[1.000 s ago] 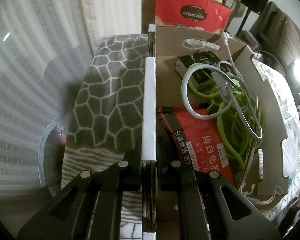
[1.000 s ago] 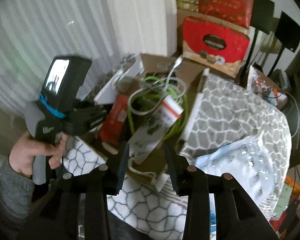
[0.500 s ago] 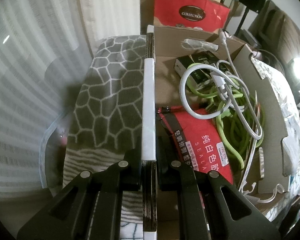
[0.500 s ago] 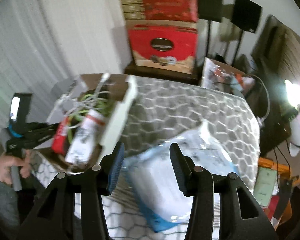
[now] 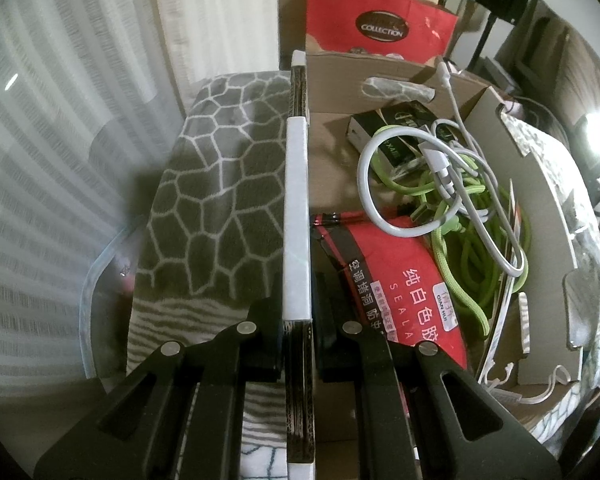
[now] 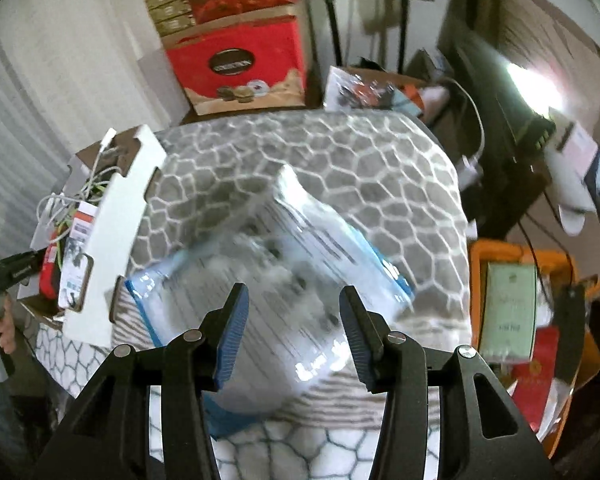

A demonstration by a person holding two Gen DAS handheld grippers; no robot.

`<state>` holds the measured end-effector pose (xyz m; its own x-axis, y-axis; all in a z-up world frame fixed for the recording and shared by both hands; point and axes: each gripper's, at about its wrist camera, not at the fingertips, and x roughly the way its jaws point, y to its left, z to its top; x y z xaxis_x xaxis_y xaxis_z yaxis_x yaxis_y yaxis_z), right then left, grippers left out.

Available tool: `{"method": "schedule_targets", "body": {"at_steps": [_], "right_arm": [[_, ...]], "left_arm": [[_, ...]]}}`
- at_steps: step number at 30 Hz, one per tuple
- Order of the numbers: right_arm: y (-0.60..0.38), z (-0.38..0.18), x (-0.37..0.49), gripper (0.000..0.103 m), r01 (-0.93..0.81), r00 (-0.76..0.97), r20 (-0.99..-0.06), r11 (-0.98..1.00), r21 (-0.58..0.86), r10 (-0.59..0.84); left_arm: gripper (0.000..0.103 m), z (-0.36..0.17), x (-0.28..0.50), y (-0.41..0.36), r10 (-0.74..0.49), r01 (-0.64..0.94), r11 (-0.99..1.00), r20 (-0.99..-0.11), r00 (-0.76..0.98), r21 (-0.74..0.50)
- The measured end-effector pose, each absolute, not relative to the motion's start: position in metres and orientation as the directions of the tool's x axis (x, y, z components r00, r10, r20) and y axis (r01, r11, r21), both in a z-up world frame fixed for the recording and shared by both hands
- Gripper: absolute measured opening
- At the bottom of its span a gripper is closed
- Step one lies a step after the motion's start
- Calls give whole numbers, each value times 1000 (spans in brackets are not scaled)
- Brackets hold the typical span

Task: Organize objects
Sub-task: 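Grasp the clear plastic mask bag with the right gripper and lift it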

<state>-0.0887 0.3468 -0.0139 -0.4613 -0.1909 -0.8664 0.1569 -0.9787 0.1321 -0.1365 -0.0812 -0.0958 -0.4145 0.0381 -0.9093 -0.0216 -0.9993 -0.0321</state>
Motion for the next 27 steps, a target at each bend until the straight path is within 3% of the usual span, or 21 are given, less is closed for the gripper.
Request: {"method": "schedule_targets", "body": {"at_steps": [16, 27], "right_arm": [[391, -57, -63, 52, 2, -388, -850, -923, 385, -356], [391, -67, -80, 53, -25, -405, -810, -881, 473, -424]], "left_arm": [[10, -96, -135, -80, 37, -42, -999, -908, -417, -21], [10, -96, -134, -79, 40, -49, -999, -907, -419, -21]]}}
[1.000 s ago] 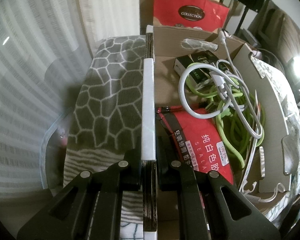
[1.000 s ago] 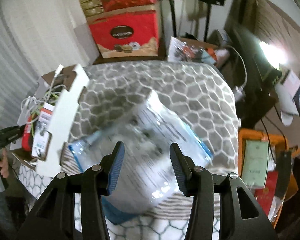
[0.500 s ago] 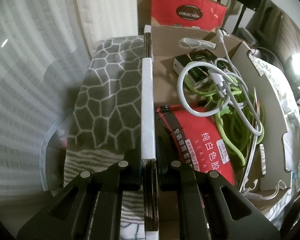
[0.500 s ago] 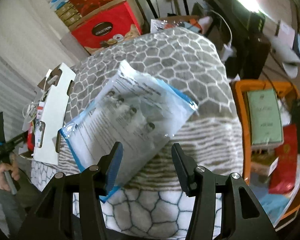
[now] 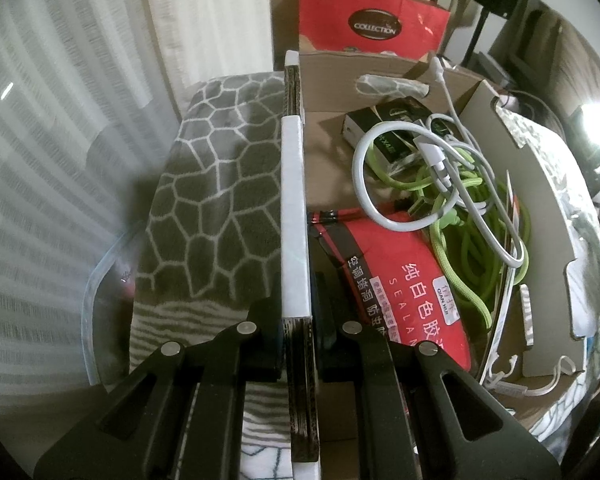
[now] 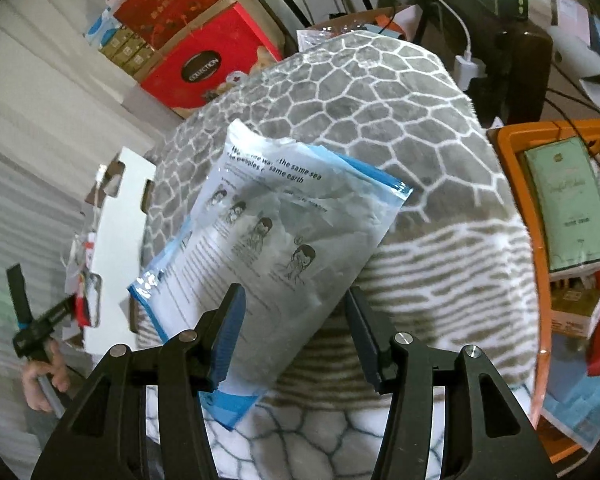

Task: Organize objects
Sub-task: 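Grasp the clear plastic mask bag with the right gripper and lift it, then carry the mask bag over the box and lay it on top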

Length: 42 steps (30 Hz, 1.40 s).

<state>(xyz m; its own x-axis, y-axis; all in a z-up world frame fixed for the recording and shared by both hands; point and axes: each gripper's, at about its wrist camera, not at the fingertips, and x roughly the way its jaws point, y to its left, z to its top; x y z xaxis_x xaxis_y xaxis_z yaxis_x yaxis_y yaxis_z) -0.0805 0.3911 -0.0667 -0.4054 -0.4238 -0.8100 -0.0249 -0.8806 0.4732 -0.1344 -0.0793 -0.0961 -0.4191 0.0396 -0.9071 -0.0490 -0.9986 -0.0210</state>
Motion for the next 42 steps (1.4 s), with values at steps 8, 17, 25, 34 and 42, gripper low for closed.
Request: {"method": "schedule_targets", "body": {"at_steps": [8, 17, 25, 34, 42], "right_arm": [[372, -61, -96, 52, 24, -409, -744, -822, 569, -528], [331, -58, -108, 51, 97, -399, -681, -767, 634, -614], [291, -65, -118, 12, 142, -357, -723, -799, 584, -592], [284, -8, -123, 6, 222, -436, -716, -836, 502, -546], [272, 41, -124, 6, 301, -461, -674, -817, 493, -577]], "left_arm": [[10, -96, -134, -79, 41, -50, -999, -907, -419, -22], [10, -97, -134, -80, 40, -50, -999, -907, -419, -22], [10, -97, -134, -80, 41, -48, -999, -907, -418, -23], [10, -98, -134, -81, 49, -47, -998, -907, -419, -32], [10, -98, -134, -82, 52, -46, -998, -907, -419, -36]]}}
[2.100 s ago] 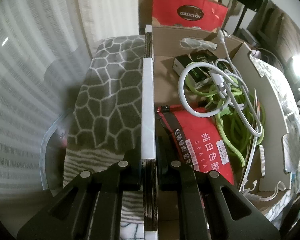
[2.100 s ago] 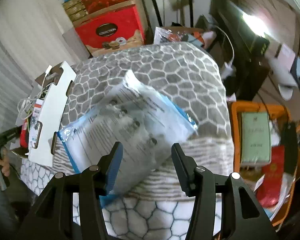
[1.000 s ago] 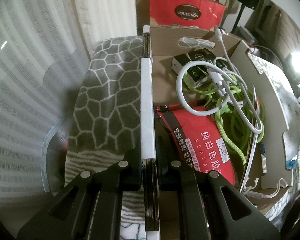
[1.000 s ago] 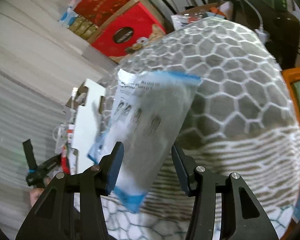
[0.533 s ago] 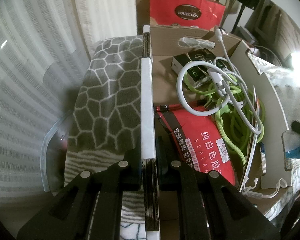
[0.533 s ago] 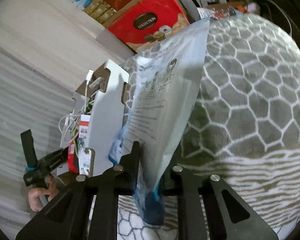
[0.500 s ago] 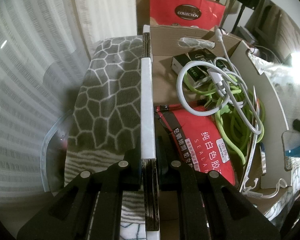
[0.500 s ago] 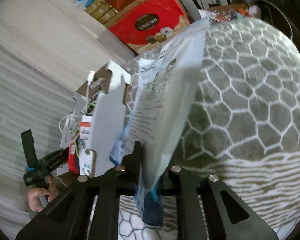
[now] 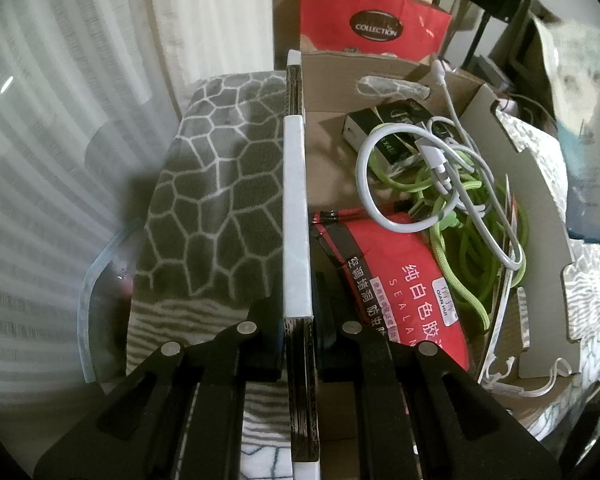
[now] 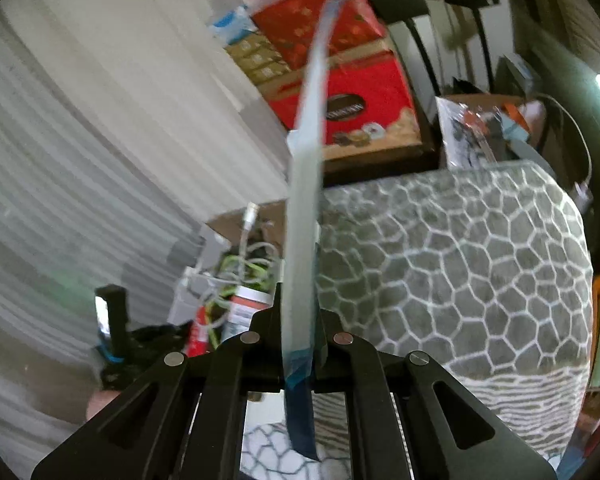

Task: Organize objects
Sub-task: 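Carry the mask bag over the box and lay it on top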

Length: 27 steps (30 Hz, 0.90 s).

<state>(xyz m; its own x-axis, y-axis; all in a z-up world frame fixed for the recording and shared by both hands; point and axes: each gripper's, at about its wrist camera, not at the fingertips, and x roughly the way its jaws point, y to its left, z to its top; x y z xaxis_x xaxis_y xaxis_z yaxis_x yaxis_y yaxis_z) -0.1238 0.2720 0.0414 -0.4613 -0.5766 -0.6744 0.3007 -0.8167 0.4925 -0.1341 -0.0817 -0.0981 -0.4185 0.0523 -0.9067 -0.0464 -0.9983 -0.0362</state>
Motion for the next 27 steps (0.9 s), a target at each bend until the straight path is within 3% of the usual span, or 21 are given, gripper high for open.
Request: {"method": "schedule_targets", "body": {"at_steps": [12, 20, 27], "right_arm": [[217, 73, -127, 6, 411, -420, -634, -759, 505, -649], [163, 20, -129, 6, 455, -219, -652, -668, 589, -725], [151, -15, -125, 6, 449, -167, -682, -671, 590, -712]], "left_arm": [[10, -98, -133, -81, 58, -46, -998, -907, -418, -42], [10, -97, -133, -84, 84, -46, -996, -907, -412, -71], [11, -96, -131, -92, 131, -32, -991, -906, -403, -130]]}}
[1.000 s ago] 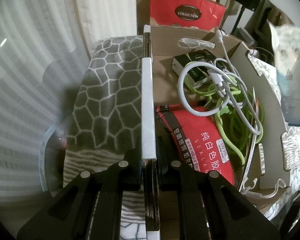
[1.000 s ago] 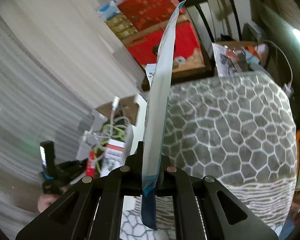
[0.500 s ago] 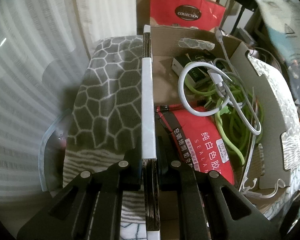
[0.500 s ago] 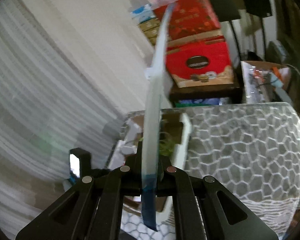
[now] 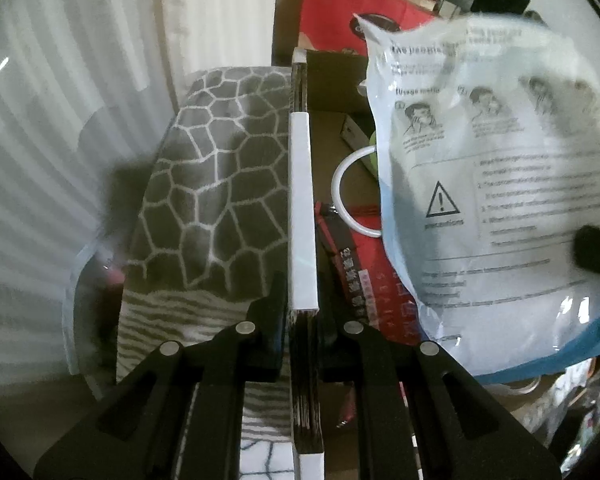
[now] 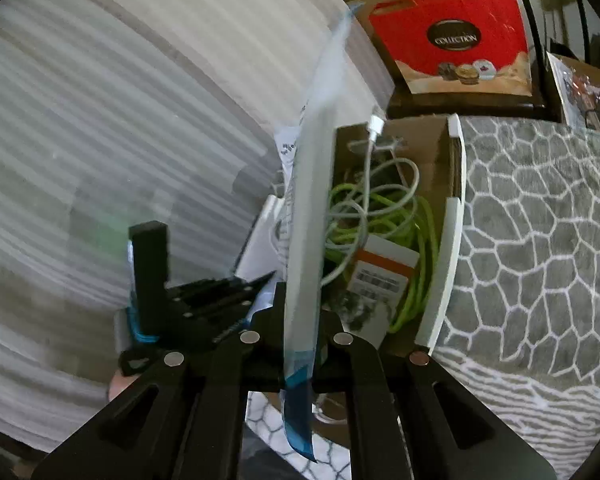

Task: Organize objects
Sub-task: 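Carry the mask bag over the box and lay it on top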

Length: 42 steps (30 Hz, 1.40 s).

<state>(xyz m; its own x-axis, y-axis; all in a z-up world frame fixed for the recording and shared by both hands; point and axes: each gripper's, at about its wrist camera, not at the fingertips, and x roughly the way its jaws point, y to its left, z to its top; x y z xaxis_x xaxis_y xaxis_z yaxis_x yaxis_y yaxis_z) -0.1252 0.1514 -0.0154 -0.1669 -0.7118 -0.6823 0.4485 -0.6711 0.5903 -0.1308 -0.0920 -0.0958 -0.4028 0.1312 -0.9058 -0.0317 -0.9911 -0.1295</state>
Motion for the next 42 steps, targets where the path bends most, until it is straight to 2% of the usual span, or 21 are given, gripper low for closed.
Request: {"method": "schedule_targets", "body": {"at_steps": [12, 15, 17, 20, 21, 22, 25, 27, 30, 35, 39, 42], "right_arm": [[146, -44, -140, 6, 416, -62, -627, -592, 691, -776], [140, -57, -142, 6, 404, -50, -651, -612, 680, -757], [135, -58, -138, 8, 433, -74, -702, -657, 617, -708], [127, -45, -130, 20, 508, -141, -765, -709, 489, -628], [125, -40, -127, 36, 524, -172, -785, -730, 438, -595], [124, -34, -125, 42, 535, -209, -807, -755, 378, -552], [126, -20, -119, 44, 561, -275, -834, -784, 265, -479], [134, -11, -117, 44, 555, -299, -831, -794, 248, -468], [151, -1, -117, 50, 526, -334, -832, -820, 227, -444], [175, 17, -118, 50, 486, -391, -798, -839, 245, -458], [180, 16, -114, 42, 505, -360, -776, -808, 304, -517], [164, 4, -108, 36, 522, -344, -796, -806, 279, -498]], "left_arm": [[11, -84, -129, -98, 164, -27, -985, -895, -415, -168], [11, -83, -129, -96, 151, -28, -988, -897, -415, -154], [11, -83, -129, -95, 144, -28, -989, -898, -417, -146], [12, -84, -130, -90, 108, -25, -994, -902, -419, -107], [12, -85, -130, -88, 94, -25, -995, -904, -418, -92], [12, -86, -129, -84, 73, -26, -997, -906, -416, -69], [12, -89, -130, -77, 33, -33, -999, -910, -414, -21], [12, -91, -132, -75, 28, -30, -999, -911, -412, -17], [12, -89, -133, -75, 39, -25, -999, -910, -414, -31], [12, -80, -129, -84, 59, -16, -998, -900, -431, -58], [14, -73, -130, -87, 66, -5, -997, -894, -443, -71], [14, -69, -130, -88, 65, -2, -997, -889, -453, -72]]}}
